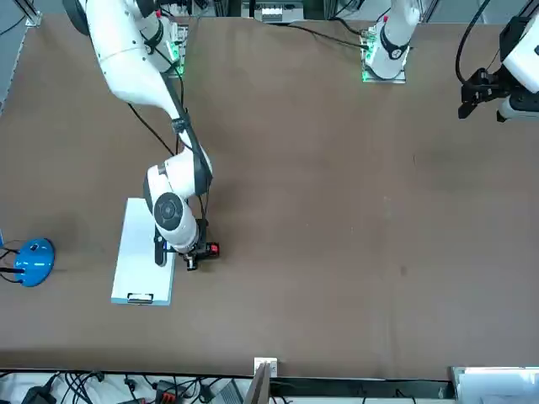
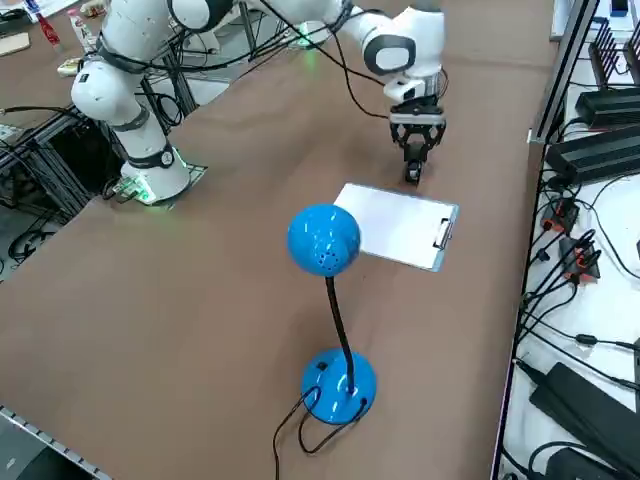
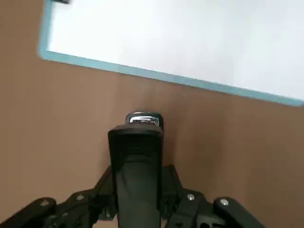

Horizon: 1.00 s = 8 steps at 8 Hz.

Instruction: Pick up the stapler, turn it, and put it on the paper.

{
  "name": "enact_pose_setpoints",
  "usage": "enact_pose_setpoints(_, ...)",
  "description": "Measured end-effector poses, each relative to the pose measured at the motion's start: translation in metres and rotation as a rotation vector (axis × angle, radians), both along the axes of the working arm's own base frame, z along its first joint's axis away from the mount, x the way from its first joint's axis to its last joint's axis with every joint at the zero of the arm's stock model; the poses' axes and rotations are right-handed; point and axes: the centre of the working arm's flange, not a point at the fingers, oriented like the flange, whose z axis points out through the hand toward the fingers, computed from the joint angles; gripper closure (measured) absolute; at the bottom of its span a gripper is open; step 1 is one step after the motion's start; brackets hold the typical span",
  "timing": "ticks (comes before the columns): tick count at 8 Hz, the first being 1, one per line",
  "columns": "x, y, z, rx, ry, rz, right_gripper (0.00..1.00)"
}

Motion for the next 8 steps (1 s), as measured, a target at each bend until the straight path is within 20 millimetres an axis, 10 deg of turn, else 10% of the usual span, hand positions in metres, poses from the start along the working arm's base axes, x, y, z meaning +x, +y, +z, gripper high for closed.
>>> enact_pose_setpoints(4, -0.011, -0.019, 0.094, -0.033, 0.091, 0.393, 0.59)
enact_pose_setpoints(8, -0.029, -0.104, 0.093, -0.013, 0.209, 0.814, 0.59)
